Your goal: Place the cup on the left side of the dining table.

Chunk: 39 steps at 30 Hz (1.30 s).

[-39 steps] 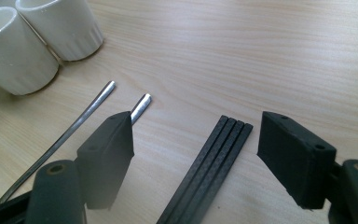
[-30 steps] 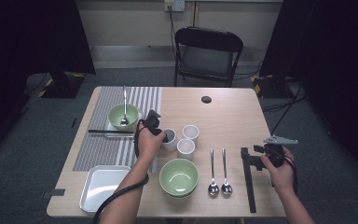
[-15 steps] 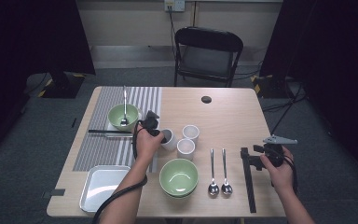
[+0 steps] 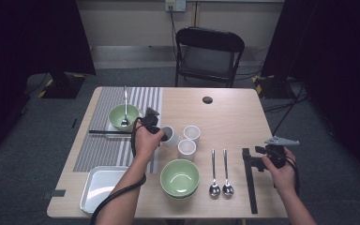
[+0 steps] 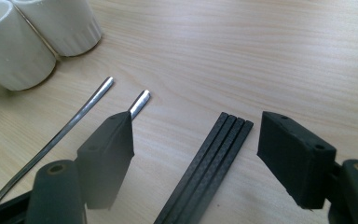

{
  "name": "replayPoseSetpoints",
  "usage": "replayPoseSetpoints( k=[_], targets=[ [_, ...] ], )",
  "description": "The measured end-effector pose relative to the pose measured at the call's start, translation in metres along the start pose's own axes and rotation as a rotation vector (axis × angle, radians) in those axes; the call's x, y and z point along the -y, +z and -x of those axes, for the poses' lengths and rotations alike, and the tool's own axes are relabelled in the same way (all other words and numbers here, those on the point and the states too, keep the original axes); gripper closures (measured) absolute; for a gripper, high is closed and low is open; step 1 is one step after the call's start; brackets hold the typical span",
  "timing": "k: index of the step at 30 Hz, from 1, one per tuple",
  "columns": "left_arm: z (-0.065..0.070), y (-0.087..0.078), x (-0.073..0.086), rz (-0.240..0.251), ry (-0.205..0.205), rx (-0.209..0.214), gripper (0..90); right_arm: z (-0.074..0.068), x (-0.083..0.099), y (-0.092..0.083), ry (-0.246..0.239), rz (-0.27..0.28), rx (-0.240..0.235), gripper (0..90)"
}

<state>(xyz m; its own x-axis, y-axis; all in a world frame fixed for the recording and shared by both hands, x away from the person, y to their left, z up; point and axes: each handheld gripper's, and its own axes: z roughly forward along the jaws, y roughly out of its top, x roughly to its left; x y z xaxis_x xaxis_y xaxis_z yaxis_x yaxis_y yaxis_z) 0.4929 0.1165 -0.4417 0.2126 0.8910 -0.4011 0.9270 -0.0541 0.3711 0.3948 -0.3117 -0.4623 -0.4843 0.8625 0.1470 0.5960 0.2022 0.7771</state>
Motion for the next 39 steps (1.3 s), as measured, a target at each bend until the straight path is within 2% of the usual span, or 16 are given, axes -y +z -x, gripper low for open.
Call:
replayPoseSetpoints(
  k=[6, 8, 10, 11, 12, 23, 34, 37, 39],
  targets=[
    [-0.001, -0.006, -0.001, -0.008, -0.004, -0.011, 82.9, 0.002, 0.0, 0.0, 0.003, 0.0, 0.004, 26.0],
    [-0.003, -0.009, -0.001, -0.008, -0.026, -0.004, 83.0, 0.002, 0.0, 0.0, 0.001, 0.001, 0.004, 25.9],
    [-0.005, -0.01, -0.001, -0.012, -0.011, -0.011, 83.0, 0.002, 0.0, 0.0, 0.003, 0.001, -0.001, 25.9],
    [-0.005, -0.011, -0.001, -0.008, -0.026, -0.007, 83.0, 0.002, 0.0, 0.0, 0.003, 0.001, -0.001, 25.9],
    [-0.006, -0.012, -0.001, -0.007, -0.015, -0.012, 83.0, 0.002, 0.0, 0.0, 0.005, 0.001, -0.002, 25.9],
    [-0.014, -0.033, 0.002, 0.016, -0.019, -0.012, 83.0, -0.001, -0.002, 0.005, -0.004, -0.008, 0.001, 26.0],
    [-0.026, -0.053, 0.012, 0.029, -0.027, -0.021, 83.2, -0.005, -0.005, 0.009, -0.012, -0.012, -0.012, 26.1],
    [-0.029, -0.058, 0.016, 0.036, -0.046, -0.016, 83.2, -0.006, -0.006, 0.008, -0.016, -0.009, -0.011, 26.1],
    [-0.03, -0.06, 0.017, 0.031, -0.039, -0.016, 83.2, -0.006, -0.006, 0.008, -0.016, -0.006, -0.013, 26.1]
  ],
)
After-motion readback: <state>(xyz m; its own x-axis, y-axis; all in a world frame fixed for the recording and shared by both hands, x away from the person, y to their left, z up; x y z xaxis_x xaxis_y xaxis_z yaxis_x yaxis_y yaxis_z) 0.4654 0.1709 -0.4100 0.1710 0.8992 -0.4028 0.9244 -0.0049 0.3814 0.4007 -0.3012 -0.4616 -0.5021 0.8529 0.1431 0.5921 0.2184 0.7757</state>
